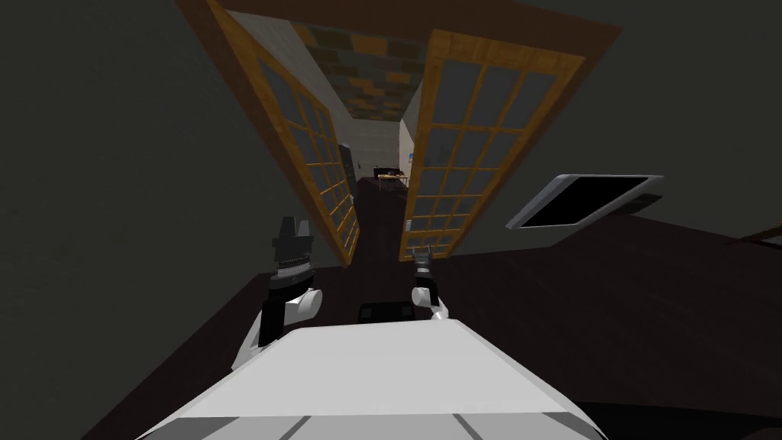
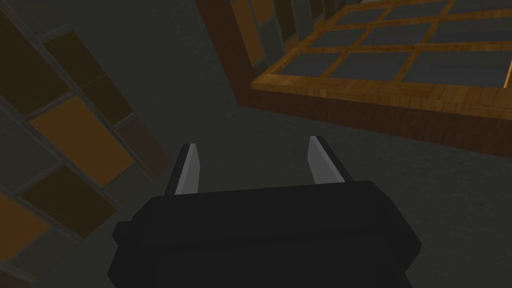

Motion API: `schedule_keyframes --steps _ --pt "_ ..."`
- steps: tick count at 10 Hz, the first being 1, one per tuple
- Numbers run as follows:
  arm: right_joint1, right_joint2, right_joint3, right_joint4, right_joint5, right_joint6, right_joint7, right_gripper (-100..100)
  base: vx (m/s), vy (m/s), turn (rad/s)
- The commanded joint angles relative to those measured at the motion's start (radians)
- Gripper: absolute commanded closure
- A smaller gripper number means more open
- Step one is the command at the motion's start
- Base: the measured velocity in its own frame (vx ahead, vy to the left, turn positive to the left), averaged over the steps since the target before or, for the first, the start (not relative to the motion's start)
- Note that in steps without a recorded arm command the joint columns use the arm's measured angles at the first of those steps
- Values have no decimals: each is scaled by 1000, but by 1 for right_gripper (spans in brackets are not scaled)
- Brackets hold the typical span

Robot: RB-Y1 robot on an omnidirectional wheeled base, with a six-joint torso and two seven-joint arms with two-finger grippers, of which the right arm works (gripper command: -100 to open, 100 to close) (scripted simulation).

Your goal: Push the door open

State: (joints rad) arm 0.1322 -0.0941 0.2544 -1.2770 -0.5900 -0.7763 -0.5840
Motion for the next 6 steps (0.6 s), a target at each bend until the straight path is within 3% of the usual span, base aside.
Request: schedule_keyframes --steps 1,6 --pt "-15 1 7 38 -18 -16 -26 -100 72 -71 132" --pt "-57 10 30 143 -72 -60 -95 -100 56 -82 135"
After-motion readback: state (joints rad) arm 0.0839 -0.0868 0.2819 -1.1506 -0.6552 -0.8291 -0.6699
